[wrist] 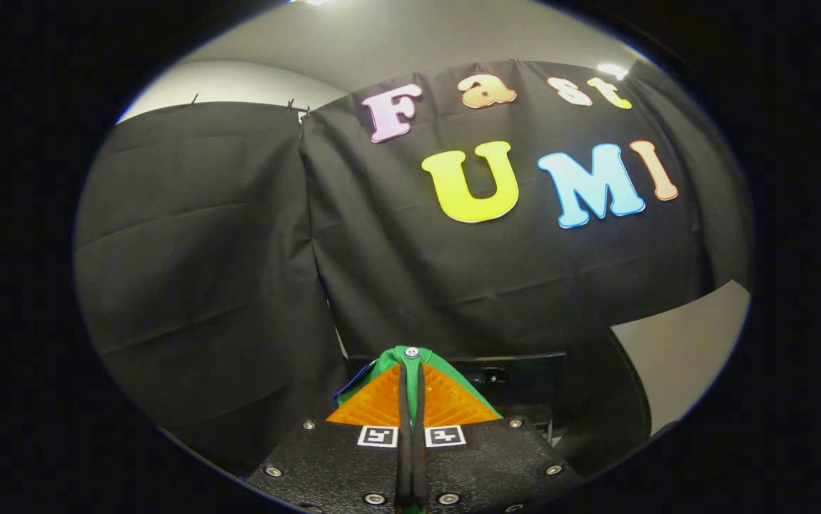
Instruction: Put the clothes into the washing machine and then close the washing machine lid.
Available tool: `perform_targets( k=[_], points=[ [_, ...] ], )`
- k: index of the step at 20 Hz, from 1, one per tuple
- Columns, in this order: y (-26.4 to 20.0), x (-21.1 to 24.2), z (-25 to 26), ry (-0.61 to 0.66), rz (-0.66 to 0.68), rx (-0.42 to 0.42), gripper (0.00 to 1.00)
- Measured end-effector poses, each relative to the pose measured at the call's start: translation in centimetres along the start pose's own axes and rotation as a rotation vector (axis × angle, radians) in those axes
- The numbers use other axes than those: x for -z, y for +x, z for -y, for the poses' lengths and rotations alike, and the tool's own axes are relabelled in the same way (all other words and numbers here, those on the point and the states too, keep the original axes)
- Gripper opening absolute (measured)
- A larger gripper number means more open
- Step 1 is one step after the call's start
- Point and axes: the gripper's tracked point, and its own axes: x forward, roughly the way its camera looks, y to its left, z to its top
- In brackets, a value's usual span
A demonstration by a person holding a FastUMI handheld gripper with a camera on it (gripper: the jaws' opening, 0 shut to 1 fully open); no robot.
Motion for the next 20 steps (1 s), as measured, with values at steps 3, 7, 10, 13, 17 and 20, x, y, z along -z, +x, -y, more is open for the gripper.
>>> perform_targets(
  k=[3, 7, 10, 13, 17, 20],
  points=[
    [1.3, 2.9, -0.1, -0.020, -0.046, 0.008, 0.00],
    [3.0, 6.9, 0.3, -0.039, -0.108, 0.026, 0.00],
    [4.3, 10.1, 0.4, -0.045, -0.157, 0.039, 0.00],
    [5.5, 12.8, 0.6, -0.050, -0.210, 0.051, 0.00],
    [6.4, 16.8, 0.6, -0.078, -0.292, 0.059, 0.00],
    [6.7, 20.0, 1.0, -0.112, -0.362, 0.066, 0.01]
  ],
)
